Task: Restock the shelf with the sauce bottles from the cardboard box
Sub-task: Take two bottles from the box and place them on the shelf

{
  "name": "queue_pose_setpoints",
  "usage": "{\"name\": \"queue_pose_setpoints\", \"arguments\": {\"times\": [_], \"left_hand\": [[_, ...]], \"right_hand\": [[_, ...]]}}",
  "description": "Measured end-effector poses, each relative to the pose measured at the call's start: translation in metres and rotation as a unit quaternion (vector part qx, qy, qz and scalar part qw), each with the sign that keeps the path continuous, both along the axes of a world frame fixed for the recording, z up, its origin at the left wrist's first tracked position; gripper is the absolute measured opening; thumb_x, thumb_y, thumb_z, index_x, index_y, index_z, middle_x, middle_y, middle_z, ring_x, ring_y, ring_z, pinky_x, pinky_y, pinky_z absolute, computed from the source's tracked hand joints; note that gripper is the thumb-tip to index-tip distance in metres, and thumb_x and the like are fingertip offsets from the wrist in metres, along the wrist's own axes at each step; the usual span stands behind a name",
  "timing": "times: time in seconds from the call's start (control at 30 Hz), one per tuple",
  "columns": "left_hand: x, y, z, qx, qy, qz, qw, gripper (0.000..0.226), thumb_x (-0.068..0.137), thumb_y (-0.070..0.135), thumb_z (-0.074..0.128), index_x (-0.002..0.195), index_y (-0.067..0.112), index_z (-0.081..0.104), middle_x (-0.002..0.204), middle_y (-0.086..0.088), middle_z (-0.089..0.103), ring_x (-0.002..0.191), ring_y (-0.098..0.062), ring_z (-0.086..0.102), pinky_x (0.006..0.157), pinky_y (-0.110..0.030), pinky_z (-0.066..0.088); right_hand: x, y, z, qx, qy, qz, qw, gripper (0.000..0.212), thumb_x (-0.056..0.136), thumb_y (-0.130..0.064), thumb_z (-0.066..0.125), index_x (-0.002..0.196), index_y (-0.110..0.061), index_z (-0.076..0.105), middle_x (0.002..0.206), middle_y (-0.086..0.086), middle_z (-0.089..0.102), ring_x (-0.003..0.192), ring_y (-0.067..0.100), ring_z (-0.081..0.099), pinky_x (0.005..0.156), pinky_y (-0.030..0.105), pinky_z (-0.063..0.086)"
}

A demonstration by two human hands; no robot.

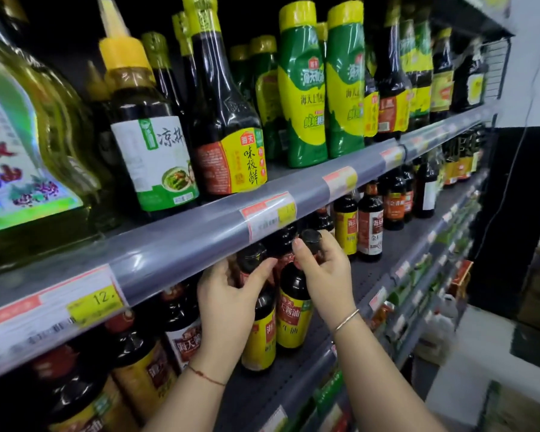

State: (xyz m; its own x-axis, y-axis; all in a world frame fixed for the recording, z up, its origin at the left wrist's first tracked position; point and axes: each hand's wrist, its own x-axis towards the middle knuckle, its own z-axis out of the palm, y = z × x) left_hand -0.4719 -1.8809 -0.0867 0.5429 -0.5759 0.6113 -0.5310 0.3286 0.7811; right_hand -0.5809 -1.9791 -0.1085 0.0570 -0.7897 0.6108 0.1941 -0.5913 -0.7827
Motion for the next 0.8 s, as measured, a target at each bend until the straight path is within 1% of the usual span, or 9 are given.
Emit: {"name": "queue_pose_setpoints", "arguments": {"times": [0.13, 0.2, 0.3, 0.4, 0.47, 0.57, 0.63, 0.73, 0.8], "left_hand": [[0.003, 0.002, -0.004, -0.001, 0.007, 0.017, 1.000, 0.046, 0.068, 0.048, 0.074, 0.106, 0.023, 0.066, 0.105, 0.012, 0.070, 0.102, -0.004, 0.064, 0.092, -0.039, 0.053], [0.003, 0.001, -0.006, 0.008, 0.016, 0.020, 1.000, 0.040, 0.068, 0.047, 0.075, 0.100, 0.025, 0.066, 0.097, 0.012, 0.071, 0.094, -0.002, 0.066, 0.087, -0.036, 0.055], [0.003, -0.003, -0.009, 0.016, 0.016, 0.043, 0.999, 0.033, 0.068, 0.048, 0.075, 0.092, 0.028, 0.064, 0.091, 0.010, 0.070, 0.087, -0.004, 0.066, 0.082, -0.036, 0.056], [0.004, -0.009, -0.010, 0.027, 0.020, 0.053, 0.998, 0.030, 0.072, 0.046, 0.075, 0.093, 0.029, 0.064, 0.093, 0.010, 0.070, 0.089, -0.006, 0.066, 0.083, -0.037, 0.056], [0.004, -0.012, -0.010, 0.033, 0.016, 0.056, 0.998, 0.023, 0.074, 0.045, 0.074, 0.090, 0.034, 0.062, 0.093, 0.010, 0.070, 0.088, -0.007, 0.067, 0.082, -0.036, 0.056], [0.006, -0.014, -0.010, 0.037, 0.006, 0.070, 0.997, 0.018, 0.076, 0.044, 0.072, 0.086, 0.034, 0.060, 0.091, 0.010, 0.069, 0.086, -0.006, 0.066, 0.078, -0.028, 0.053], [0.010, -0.013, -0.013, 0.037, 0.018, 0.088, 0.995, 0.022, 0.077, 0.044, 0.071, 0.088, 0.027, 0.062, 0.089, 0.008, 0.068, 0.083, -0.007, 0.065, 0.073, -0.024, 0.050], [0.013, -0.012, -0.014, 0.042, 0.035, 0.090, 0.994, 0.015, 0.079, 0.042, 0.070, 0.082, 0.033, 0.058, 0.085, 0.010, 0.067, 0.078, -0.001, 0.063, 0.064, -0.010, 0.045], [0.013, -0.012, -0.014, 0.048, 0.035, 0.074, 0.996, 0.014, 0.080, 0.041, 0.069, 0.084, 0.032, 0.059, 0.088, 0.010, 0.068, 0.081, -0.001, 0.064, 0.065, -0.007, 0.045]], "right_hand": [[0.014, -0.004, -0.004, 0.003, 0.018, 0.030, 0.999, 0.032, 0.081, -0.042, 0.061, 0.084, -0.010, 0.060, 0.086, 0.014, 0.064, 0.084, 0.027, 0.062, 0.079, 0.050, 0.052], [0.019, -0.008, -0.004, 0.007, 0.023, 0.050, 0.998, 0.032, 0.080, -0.043, 0.061, 0.086, -0.011, 0.062, 0.088, 0.013, 0.066, 0.086, 0.025, 0.064, 0.080, 0.046, 0.053], [0.021, -0.016, -0.002, 0.024, 0.039, 0.091, 0.995, 0.035, 0.080, -0.042, 0.063, 0.087, -0.007, 0.061, 0.089, 0.017, 0.067, 0.087, 0.030, 0.064, 0.078, 0.046, 0.054], [0.019, -0.021, 0.003, 0.046, 0.060, 0.145, 0.987, 0.022, 0.087, -0.028, 0.064, 0.093, -0.007, 0.065, 0.090, 0.009, 0.071, 0.083, 0.016, 0.068, 0.071, 0.029, 0.056], [0.017, -0.025, 0.006, 0.062, 0.085, 0.180, 0.978, 0.021, 0.088, -0.026, 0.063, 0.099, -0.008, 0.067, 0.093, 0.003, 0.073, 0.085, 0.009, 0.069, 0.072, 0.022, 0.055], [0.016, -0.030, 0.011, 0.079, 0.120, 0.223, 0.964, 0.029, 0.085, -0.032, 0.065, 0.107, -0.013, 0.068, 0.104, 0.004, 0.073, 0.098, 0.015, 0.069, 0.088, 0.033, 0.055], [0.018, -0.032, 0.012, 0.082, 0.136, 0.246, 0.956, 0.029, 0.084, -0.031, 0.067, 0.108, -0.014, 0.068, 0.106, 0.006, 0.073, 0.101, 0.017, 0.068, 0.091, 0.036, 0.054], [0.022, -0.033, 0.009, 0.086, 0.145, 0.240, 0.956, 0.050, 0.078, -0.040, 0.071, 0.119, -0.014, 0.061, 0.113, 0.006, 0.069, 0.107, 0.017, 0.065, 0.097, 0.039, 0.051], [0.023, -0.035, 0.005, 0.089, 0.134, 0.217, 0.963, 0.054, 0.075, -0.041, 0.072, 0.121, -0.014, 0.058, 0.114, 0.010, 0.067, 0.109, 0.019, 0.063, 0.100, 0.042, 0.049]]}}
